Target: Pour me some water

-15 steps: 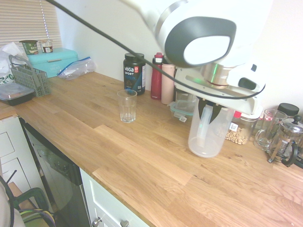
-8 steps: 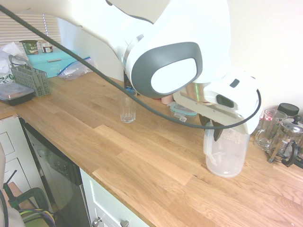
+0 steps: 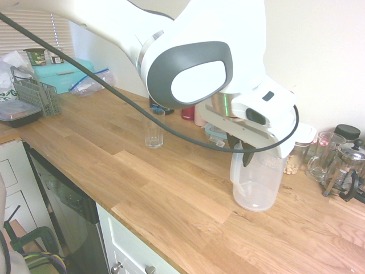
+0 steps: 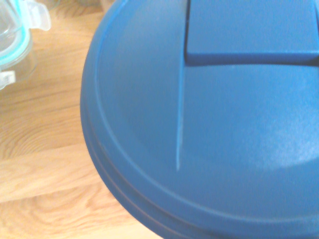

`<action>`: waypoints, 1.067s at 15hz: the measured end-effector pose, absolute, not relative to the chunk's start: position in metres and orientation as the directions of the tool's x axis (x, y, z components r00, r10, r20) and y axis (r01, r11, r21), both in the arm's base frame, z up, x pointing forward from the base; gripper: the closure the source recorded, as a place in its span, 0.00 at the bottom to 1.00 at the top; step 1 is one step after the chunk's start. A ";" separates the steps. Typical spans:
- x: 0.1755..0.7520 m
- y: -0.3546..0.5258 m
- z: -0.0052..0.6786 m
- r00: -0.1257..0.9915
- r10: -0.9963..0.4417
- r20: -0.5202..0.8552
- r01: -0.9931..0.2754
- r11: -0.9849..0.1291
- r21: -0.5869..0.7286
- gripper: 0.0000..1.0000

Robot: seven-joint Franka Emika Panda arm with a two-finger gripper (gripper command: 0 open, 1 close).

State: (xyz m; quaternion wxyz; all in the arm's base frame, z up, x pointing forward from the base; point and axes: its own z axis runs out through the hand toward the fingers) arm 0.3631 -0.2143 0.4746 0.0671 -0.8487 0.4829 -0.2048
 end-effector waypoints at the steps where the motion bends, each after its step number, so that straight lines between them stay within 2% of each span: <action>1: 0.365 -0.211 0.473 0.453 -0.850 0.270 -0.794 -0.522 -0.311 0.00; 12: 0.375 -0.197 0.464 0.458 -0.863 0.216 -0.794 -0.506 -0.338 0.00; 16: 0.356 -0.190 0.503 0.483 -0.869 0.105 -0.824 -0.492 -0.281 0.00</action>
